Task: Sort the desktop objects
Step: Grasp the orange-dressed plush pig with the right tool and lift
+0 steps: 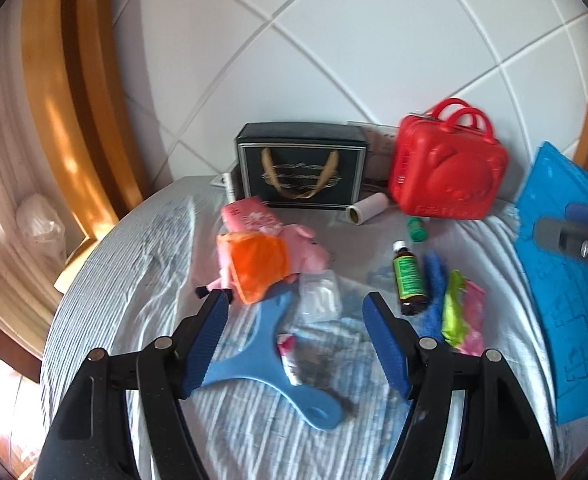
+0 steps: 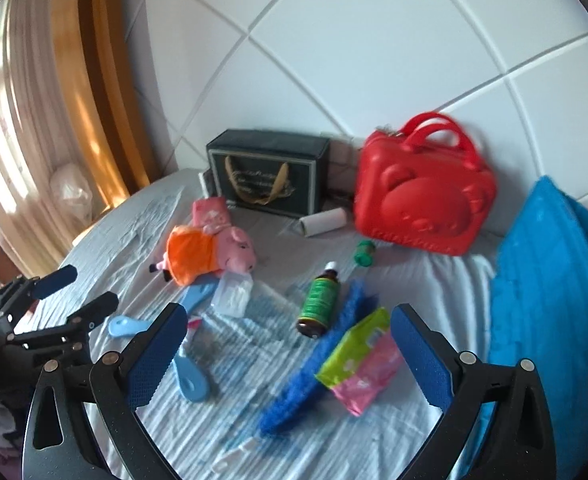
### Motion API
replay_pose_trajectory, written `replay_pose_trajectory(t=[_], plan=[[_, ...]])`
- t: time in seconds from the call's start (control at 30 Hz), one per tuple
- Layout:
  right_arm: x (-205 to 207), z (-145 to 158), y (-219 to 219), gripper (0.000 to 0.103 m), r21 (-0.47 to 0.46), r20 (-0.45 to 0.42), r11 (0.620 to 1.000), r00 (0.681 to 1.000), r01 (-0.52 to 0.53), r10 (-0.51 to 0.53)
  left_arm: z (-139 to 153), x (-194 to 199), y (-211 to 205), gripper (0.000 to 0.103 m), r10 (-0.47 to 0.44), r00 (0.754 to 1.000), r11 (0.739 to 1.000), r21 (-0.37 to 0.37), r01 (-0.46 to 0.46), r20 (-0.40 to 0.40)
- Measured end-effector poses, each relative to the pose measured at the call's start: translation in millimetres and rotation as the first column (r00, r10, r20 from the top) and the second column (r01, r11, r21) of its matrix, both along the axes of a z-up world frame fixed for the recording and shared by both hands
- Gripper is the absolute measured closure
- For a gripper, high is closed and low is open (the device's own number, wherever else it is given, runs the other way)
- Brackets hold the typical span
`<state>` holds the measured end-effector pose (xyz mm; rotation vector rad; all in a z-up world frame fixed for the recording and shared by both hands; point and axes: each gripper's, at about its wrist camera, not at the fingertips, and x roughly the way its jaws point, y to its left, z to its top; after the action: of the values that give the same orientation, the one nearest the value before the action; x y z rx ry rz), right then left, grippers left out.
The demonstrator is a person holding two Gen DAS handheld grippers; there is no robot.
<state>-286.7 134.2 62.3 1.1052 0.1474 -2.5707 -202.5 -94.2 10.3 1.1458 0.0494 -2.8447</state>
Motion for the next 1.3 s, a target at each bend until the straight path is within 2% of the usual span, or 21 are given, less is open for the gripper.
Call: replay_pose_trajectory(t=[0.13,0.17,0.23,0.27,0.33,0.43,0.53,0.6,0.67,0.83,1.0,1.17,1.27,1.3], plan=[[-35,17,-27,0.000,-0.077,-0.165,0.994,0.984,-0.079,0.065,-18,-28,-39,0.034,0.068,0.998,0.998,0.013,-0.069,0.015],[-43,13,-31,0.000,-0.085,-0.167,0.993,0.984,-0.083,0.068,-24,-36,-47,0.034,0.082,0.996,0.996,0.016,-0.083,0.024],[-77,-11,-44,0.000,-0.081,-0.087,0.993,0.993,-0.087,0.080,-41,-58,-64,0.034,0.108,0.993,0.994,0.009,-0.108,0.051],[-102,-36,-54,0.000,-0.072,0.004,0.992,0.995,-0.100,0.101,-51,-69,-71,0.034,0.121,0.991,0.993,0.005,-0.122,0.063],[-133,-74,-66,0.000,-0.043,0.092,0.992,0.989,-0.116,0.119,-70,-88,-84,0.034,0.139,0.987,0.990,-0.002,-0.139,0.084],[-163,-122,-82,0.000,0.009,0.133,0.991,0.982,-0.137,0.134,-101,-115,-96,0.034,0.133,0.984,0.991,0.014,-0.135,0.120],[-189,-165,-97,0.000,0.011,0.206,0.984,0.963,-0.178,0.172,-132,-143,-98,0.034,0.101,0.981,0.993,0.047,-0.110,0.165],[-198,-182,-105,0.000,0.018,0.226,0.982,0.957,-0.190,0.181,-148,-156,-98,0.034,0.075,0.978,0.993,0.078,-0.091,0.193],[-209,-195,-110,0.000,0.019,0.246,0.980,0.951,-0.197,0.186,-164,-169,-94,0.034,0.046,0.976,0.994,0.084,-0.065,0.211],[-228,-233,-128,0.000,0.022,0.307,0.968,0.923,-0.250,0.231,-199,-194,-79,0.034,-0.033,0.958,0.999,0.040,0.022,0.285],[-237,-261,-146,0.000,0.030,0.343,0.956,0.902,-0.291,0.263,-212,-209,-75,0.017,-0.048,0.960,0.999,0.024,0.043,0.275],[-246,-264,-153,0.000,-0.054,0.334,0.958,0.899,-0.281,0.282,-219,-224,-79,0.011,-0.033,0.965,0.999,0.011,0.032,0.259],[-251,-267,-157,0.000,-0.071,0.372,0.958,0.883,-0.279,0.285,-221,-227,-80,0.010,-0.033,0.965,0.999,0.007,0.033,0.261],[-250,-267,-156,0.007,-0.090,0.376,0.956,0.880,-0.278,0.291,-220,-226,-80,0.013,-0.034,0.966,0.999,0.002,0.035,0.256]])
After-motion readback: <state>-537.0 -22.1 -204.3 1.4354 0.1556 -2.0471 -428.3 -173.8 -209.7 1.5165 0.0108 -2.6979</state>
